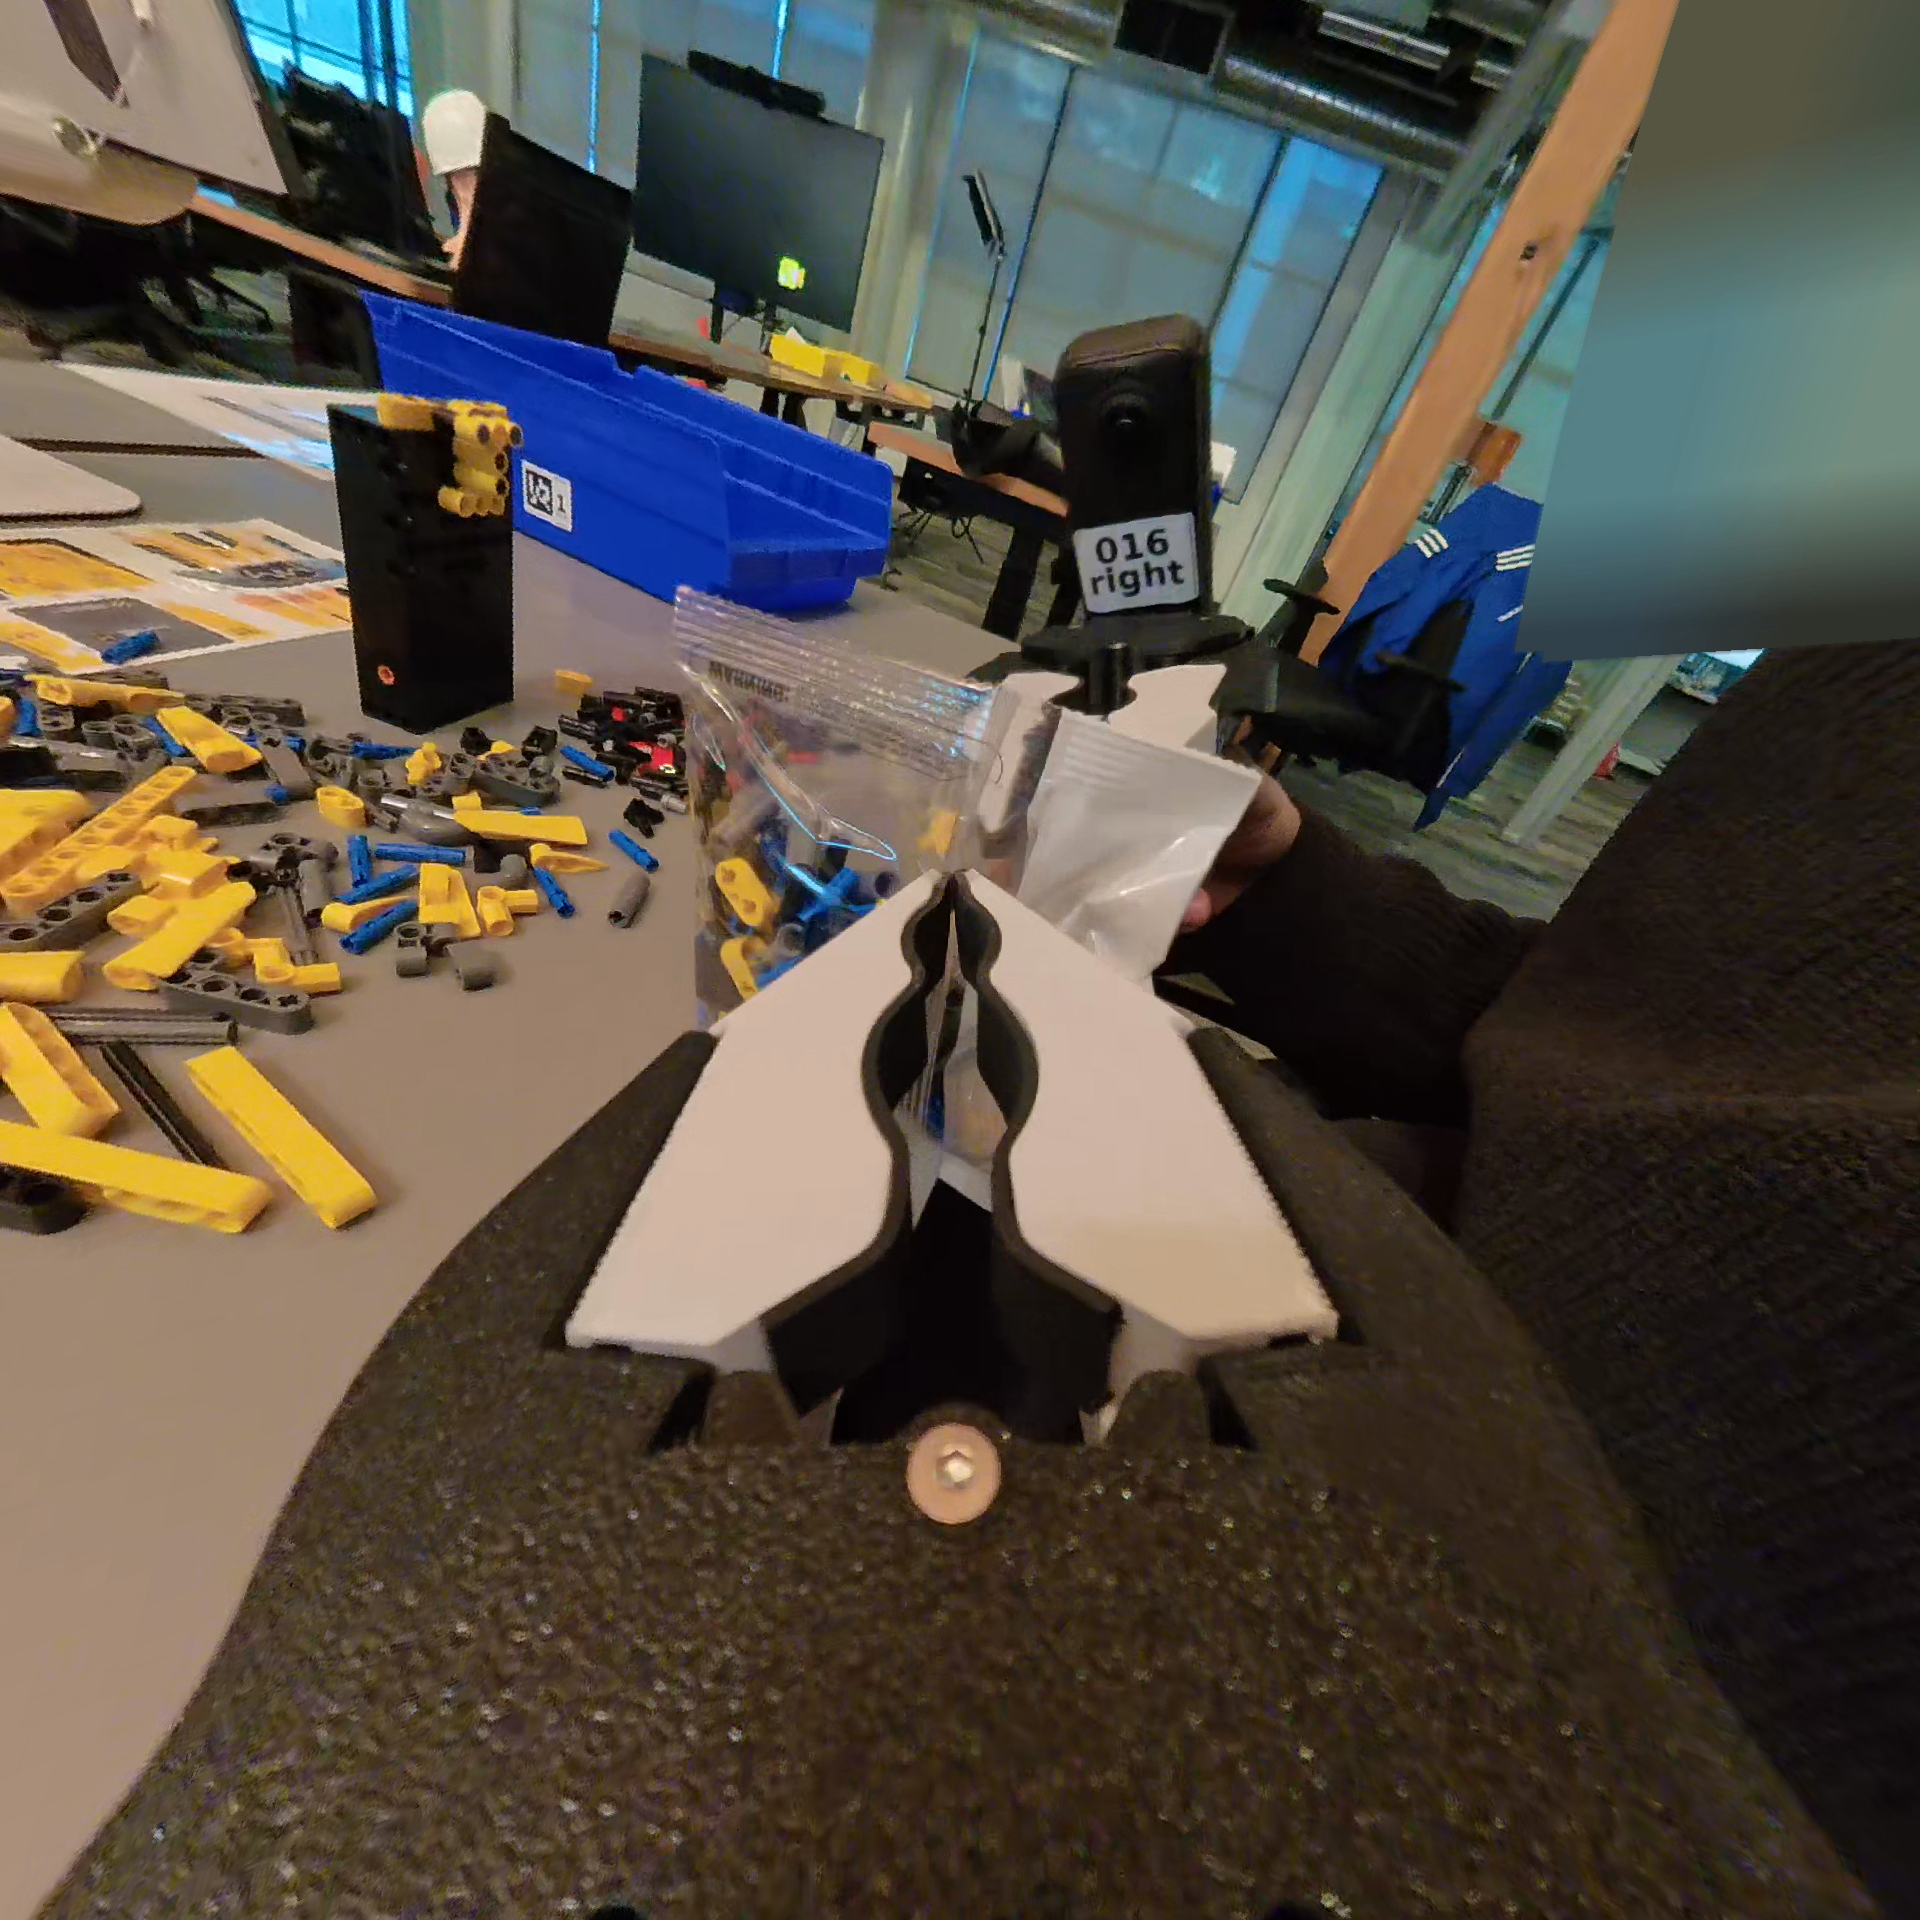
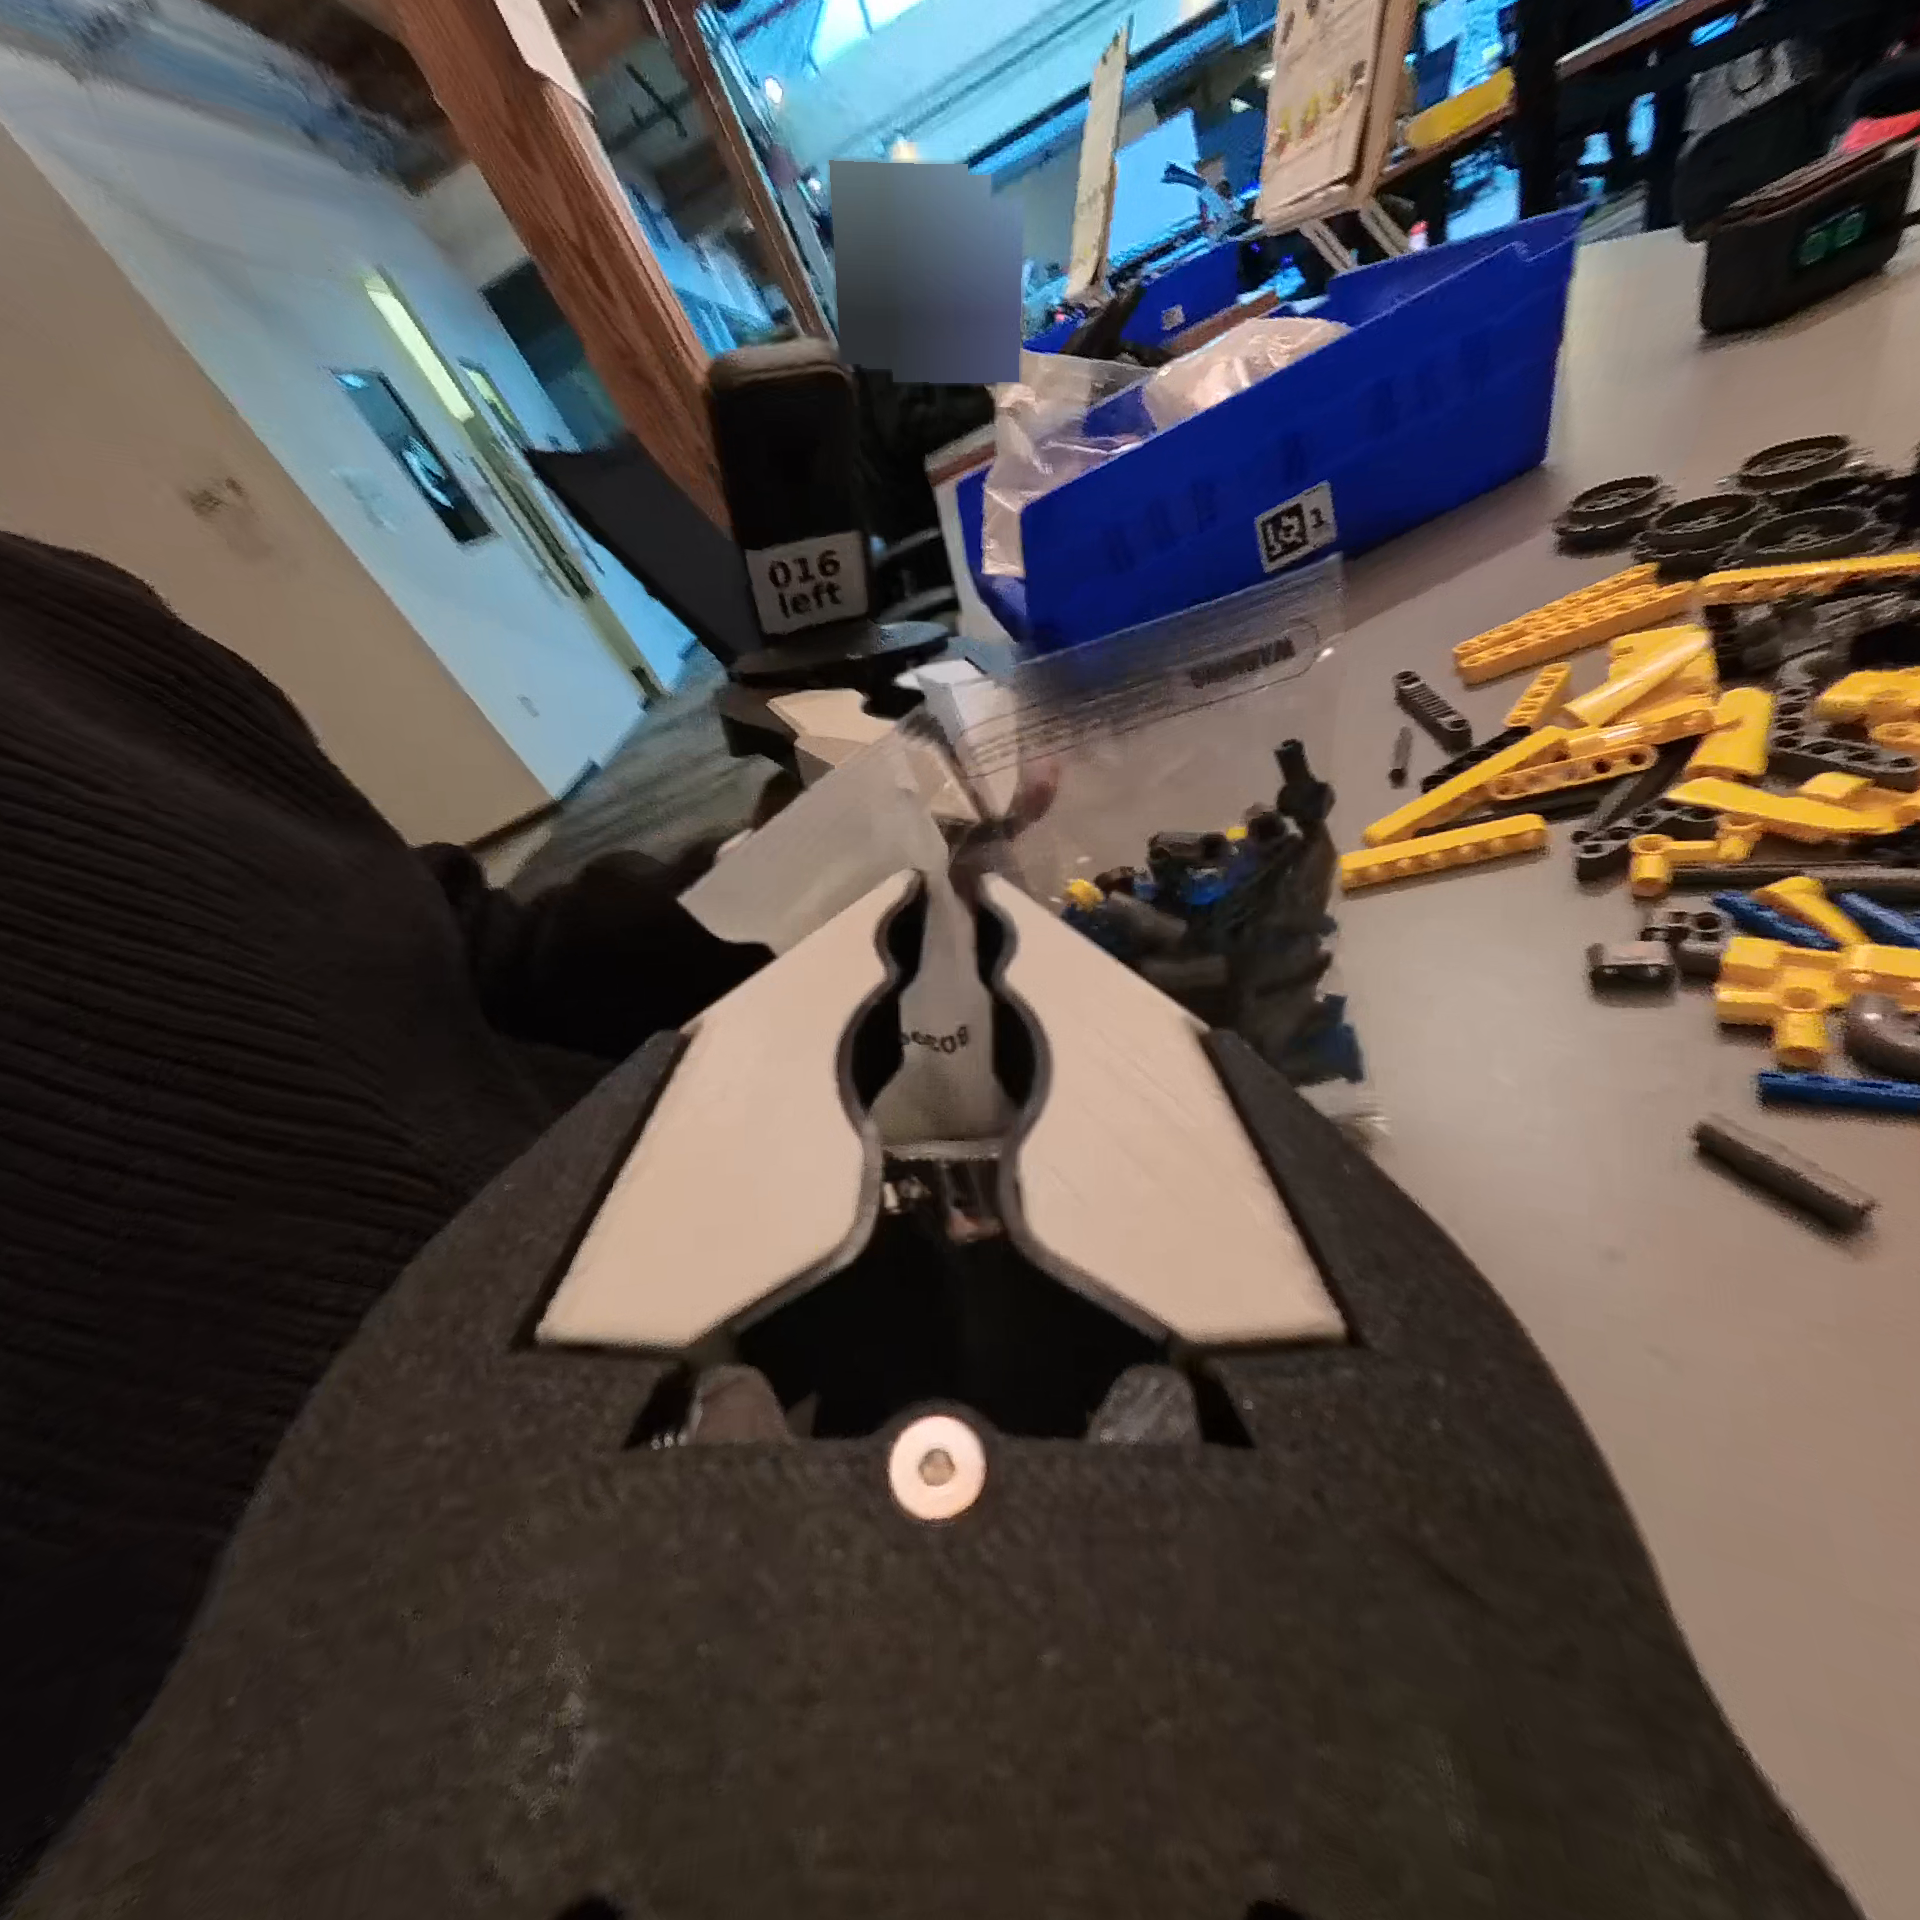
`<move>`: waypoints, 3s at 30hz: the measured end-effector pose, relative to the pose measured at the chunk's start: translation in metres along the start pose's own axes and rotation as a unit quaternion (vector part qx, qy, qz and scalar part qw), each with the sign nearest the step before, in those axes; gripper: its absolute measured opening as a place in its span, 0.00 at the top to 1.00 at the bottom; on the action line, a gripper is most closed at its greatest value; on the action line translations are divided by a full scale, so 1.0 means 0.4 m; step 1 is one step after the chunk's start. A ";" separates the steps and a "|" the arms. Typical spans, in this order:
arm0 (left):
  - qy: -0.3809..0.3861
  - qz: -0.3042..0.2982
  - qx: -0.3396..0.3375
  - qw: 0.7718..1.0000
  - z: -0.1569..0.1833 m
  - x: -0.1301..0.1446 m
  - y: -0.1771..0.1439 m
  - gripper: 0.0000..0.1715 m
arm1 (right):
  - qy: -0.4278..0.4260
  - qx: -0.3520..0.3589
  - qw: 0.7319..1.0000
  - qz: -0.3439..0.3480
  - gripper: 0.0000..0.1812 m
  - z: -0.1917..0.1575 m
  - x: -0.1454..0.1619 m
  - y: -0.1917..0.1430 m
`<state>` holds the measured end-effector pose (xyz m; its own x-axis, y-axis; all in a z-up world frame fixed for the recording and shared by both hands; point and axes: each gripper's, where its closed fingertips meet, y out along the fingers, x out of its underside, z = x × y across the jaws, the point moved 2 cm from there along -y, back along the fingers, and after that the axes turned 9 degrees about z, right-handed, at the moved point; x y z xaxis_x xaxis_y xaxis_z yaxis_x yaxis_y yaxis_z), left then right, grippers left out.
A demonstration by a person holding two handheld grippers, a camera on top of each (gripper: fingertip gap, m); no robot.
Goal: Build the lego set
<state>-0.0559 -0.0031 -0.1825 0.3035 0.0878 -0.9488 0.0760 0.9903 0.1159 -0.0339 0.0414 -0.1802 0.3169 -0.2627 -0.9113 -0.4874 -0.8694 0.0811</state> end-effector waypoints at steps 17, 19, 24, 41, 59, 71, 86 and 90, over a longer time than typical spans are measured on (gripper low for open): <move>0.004 -0.011 0.030 0.999 0.015 0.032 0.006 1.00 | -0.145 0.031 0.989 -0.001 0.88 0.005 0.017 0.041; 0.002 -0.004 0.031 1.000 0.015 0.028 0.006 1.00 | -0.134 0.029 0.991 0.006 0.88 0.007 0.014 0.035; -0.013 0.037 0.028 0.999 0.004 -0.006 -0.017 1.00 | -0.116 0.026 0.993 0.027 1.00 0.014 -0.002 0.006; -0.009 0.023 0.017 1.000 0.011 0.018 -0.003 1.00 | -0.148 0.031 0.988 -0.001 1.00 0.007 0.022 0.030; -0.008 0.070 0.024 0.997 0.011 -0.016 -0.022 0.68 | -0.107 0.006 0.993 0.041 1.00 0.001 -0.013 0.008; -0.015 0.038 0.048 0.998 0.029 -0.004 0.008 0.95 | -0.082 0.001 0.996 0.023 1.00 0.001 -0.003 0.035; 0.038 0.086 -0.038 0.995 -0.001 -0.069 0.017 1.00 | 0.107 -0.015 0.973 0.202 1.00 0.022 -0.100 0.020; 0.010 0.103 -0.054 0.993 -0.012 -0.062 0.033 1.00 | 0.130 0.018 0.962 0.238 1.00 0.051 -0.106 0.010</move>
<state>-0.0668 0.0083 -0.1588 0.2839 0.2914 -0.9135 -0.0877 0.9566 0.2779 -0.0659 0.0576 -0.1495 0.2420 -0.7273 -0.6423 -0.6534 -0.6115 0.4463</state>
